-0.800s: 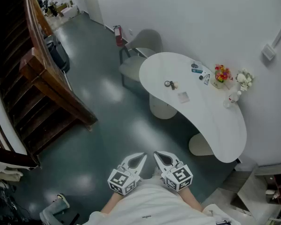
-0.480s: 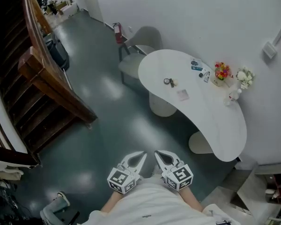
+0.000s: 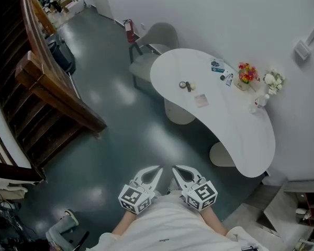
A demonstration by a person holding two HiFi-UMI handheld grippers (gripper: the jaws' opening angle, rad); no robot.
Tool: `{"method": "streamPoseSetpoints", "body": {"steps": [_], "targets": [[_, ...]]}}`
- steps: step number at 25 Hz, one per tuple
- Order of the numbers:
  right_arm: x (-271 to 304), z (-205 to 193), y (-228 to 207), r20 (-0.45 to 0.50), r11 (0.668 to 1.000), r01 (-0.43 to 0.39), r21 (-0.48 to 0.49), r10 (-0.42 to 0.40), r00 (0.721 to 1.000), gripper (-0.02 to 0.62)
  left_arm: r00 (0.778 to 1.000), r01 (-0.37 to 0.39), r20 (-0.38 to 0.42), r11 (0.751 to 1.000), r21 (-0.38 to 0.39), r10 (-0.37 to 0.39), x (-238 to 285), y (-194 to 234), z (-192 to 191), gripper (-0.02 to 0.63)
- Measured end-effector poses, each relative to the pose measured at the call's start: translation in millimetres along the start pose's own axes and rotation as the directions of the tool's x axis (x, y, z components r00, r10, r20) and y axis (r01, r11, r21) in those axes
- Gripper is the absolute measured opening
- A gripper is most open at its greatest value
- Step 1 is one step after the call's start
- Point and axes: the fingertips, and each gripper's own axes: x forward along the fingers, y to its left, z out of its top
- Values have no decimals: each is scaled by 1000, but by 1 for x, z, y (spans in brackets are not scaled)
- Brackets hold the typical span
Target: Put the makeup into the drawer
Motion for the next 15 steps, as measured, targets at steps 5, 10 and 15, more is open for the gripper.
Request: {"method": "streamPoseSetpoints", "body": {"steps": [5, 10, 15], "targets": [[-13, 0, -16, 1, 1000, -6, -8, 6, 1000, 14, 1000, -23, 12, 1000, -3, 23, 19, -7, 1, 8], [-13, 2, -35, -23, 998, 12, -59, -14, 1000, 14, 999, -54, -3, 999, -6, 54, 32, -8, -2, 8], [0, -3, -41, -68, 994, 8, -106, -16, 998, 14, 997, -77, -19, 997, -3, 77, 37, 8, -4, 8]]}}
